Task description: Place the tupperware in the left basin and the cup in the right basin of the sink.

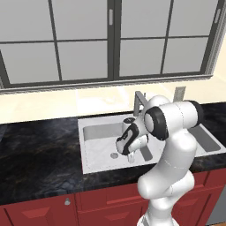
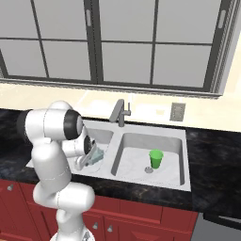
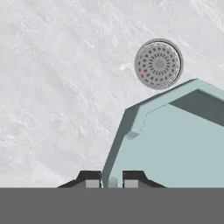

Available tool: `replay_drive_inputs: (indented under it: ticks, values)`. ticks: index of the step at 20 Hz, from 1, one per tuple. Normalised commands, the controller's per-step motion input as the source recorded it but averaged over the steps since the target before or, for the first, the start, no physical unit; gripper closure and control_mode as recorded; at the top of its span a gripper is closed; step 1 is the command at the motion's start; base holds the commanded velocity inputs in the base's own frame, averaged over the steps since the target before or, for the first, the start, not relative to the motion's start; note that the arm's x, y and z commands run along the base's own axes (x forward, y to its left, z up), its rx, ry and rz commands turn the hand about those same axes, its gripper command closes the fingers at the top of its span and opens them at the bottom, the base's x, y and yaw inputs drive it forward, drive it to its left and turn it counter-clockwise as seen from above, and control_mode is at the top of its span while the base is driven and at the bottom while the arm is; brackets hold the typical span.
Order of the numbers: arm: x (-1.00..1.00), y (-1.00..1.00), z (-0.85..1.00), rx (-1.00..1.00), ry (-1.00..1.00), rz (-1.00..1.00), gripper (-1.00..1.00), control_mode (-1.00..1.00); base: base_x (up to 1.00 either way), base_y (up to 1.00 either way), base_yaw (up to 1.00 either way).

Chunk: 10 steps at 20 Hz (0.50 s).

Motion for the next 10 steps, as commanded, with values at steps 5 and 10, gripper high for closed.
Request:
replay_drive_inputs:
  ticks: [5,10]
  values:
    - [0.29,-0.05,0.02,0.01,-0.01,0.00,1.00,-1.00,0.00,0.00,0.00]
    - [0.26,0.00,0.01,0.04,0.08,0.00,1.00,-1.00,0.00,0.00,0.00]
